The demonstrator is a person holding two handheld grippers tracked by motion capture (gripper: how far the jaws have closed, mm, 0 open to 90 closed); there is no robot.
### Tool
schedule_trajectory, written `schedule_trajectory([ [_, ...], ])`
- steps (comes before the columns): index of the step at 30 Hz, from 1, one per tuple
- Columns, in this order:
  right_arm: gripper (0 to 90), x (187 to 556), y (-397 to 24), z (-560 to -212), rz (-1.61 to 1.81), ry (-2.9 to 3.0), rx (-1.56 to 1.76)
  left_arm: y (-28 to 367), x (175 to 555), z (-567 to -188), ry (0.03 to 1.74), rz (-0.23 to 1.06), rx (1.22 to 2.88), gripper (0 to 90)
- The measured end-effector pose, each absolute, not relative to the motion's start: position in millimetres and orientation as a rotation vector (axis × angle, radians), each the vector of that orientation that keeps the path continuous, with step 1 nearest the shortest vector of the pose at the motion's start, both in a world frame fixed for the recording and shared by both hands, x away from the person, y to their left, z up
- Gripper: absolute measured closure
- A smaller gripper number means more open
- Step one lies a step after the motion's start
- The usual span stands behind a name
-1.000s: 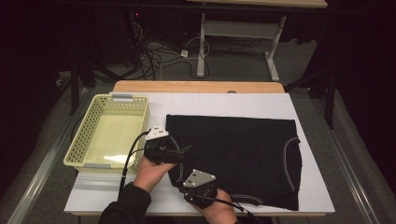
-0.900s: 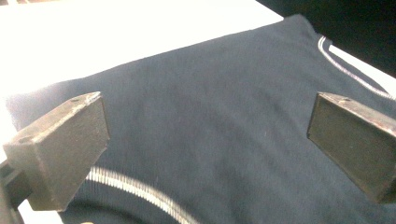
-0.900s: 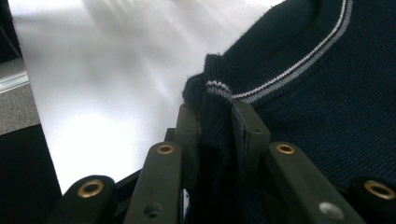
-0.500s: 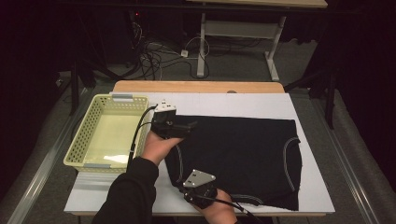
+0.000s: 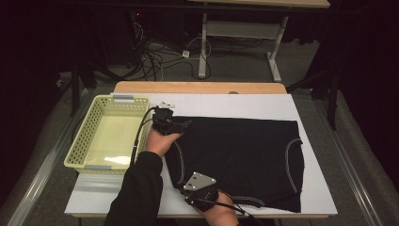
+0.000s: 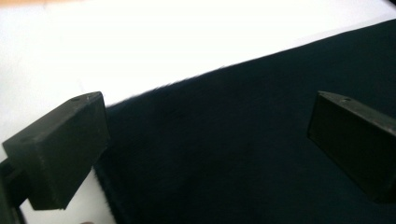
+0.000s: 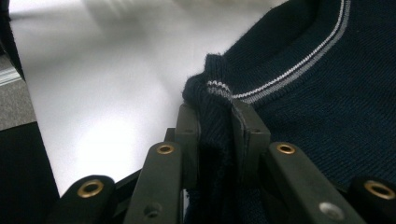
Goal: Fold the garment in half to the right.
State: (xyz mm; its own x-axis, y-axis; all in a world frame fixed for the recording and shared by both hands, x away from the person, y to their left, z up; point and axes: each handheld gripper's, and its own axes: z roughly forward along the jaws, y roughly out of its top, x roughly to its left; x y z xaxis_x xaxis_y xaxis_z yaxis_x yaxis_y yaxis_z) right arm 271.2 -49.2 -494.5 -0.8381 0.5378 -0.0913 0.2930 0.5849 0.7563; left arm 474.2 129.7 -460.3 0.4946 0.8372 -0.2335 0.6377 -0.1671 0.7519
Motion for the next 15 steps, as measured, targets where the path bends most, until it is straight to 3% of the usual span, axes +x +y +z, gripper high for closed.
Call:
schedule_trajectory([
  [15,75.3,270,-48,-495,1.111,2.505,0.68,141,488,-488,1.396,0.295,1.93,3.8],
])
